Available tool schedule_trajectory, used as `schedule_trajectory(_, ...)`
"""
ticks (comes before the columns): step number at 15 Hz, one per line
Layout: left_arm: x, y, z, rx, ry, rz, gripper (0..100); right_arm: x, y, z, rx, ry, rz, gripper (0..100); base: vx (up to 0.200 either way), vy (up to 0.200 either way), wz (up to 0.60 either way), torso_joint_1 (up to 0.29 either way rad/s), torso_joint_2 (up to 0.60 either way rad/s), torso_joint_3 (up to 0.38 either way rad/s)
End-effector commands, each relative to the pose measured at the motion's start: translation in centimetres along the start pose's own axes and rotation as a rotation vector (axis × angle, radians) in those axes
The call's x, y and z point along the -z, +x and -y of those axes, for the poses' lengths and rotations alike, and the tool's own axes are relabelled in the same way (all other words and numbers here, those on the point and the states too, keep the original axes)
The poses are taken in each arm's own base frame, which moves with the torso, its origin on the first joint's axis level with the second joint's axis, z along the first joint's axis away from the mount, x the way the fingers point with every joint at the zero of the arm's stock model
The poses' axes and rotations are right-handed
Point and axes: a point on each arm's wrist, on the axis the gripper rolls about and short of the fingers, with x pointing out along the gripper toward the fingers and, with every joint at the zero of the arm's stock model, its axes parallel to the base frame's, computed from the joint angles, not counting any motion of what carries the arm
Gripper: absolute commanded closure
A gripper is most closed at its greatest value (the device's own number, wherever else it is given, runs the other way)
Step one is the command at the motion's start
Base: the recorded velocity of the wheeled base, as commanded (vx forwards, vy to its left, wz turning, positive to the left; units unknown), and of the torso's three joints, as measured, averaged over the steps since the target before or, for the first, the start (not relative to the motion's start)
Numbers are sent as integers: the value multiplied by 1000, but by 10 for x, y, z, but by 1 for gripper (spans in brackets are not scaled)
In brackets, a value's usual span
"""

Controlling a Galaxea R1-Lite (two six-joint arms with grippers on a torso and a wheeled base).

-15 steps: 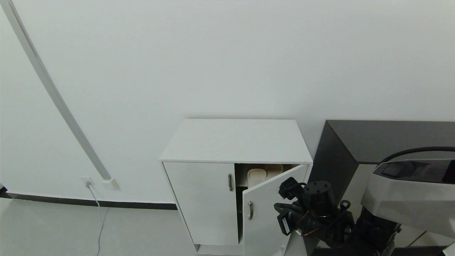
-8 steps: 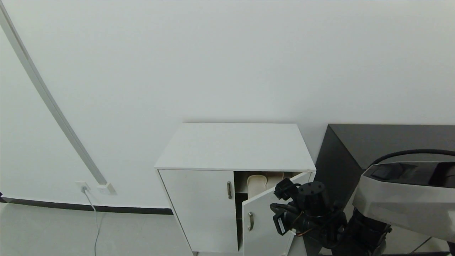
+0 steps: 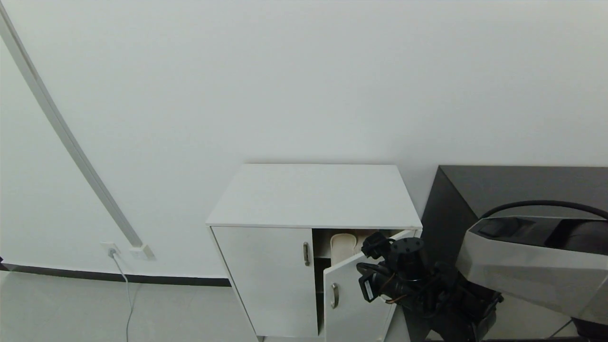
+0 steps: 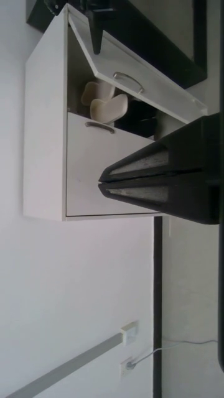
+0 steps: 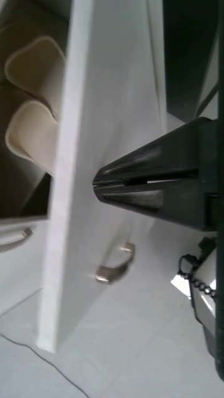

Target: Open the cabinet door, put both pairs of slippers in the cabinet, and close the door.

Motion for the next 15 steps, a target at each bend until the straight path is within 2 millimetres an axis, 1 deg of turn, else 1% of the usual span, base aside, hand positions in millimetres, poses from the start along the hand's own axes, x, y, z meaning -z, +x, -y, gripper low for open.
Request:
schedule_trajectory(1,0,0,0,0,0,0,100,-1,10,0,1,0,14,100,0,0,0,0,0,0)
schedule_trajectory(3,0,0,0,0,0,0,100,-6,17,3,9,4,31,100,0,0,0,0,0,0)
schedule_trajectory(6,0,0,0,0,0,0,100,-9,29,18,42,18,21,100,0,0,0,0,0,0)
schedule_trajectory(9,0,0,0,0,0,1,100,-10,38,26,60,26,30,100,0,0,0,0,0,0)
schedule_trajectory(12,0,0,0,0,0,0,100,-14,43,30,69,29,37,100,0,0,0,0,0,0)
schedule_trajectory(15,0,0,0,0,0,0,100,-18,46,39,86,37,25,100,0,0,0,0,0,0)
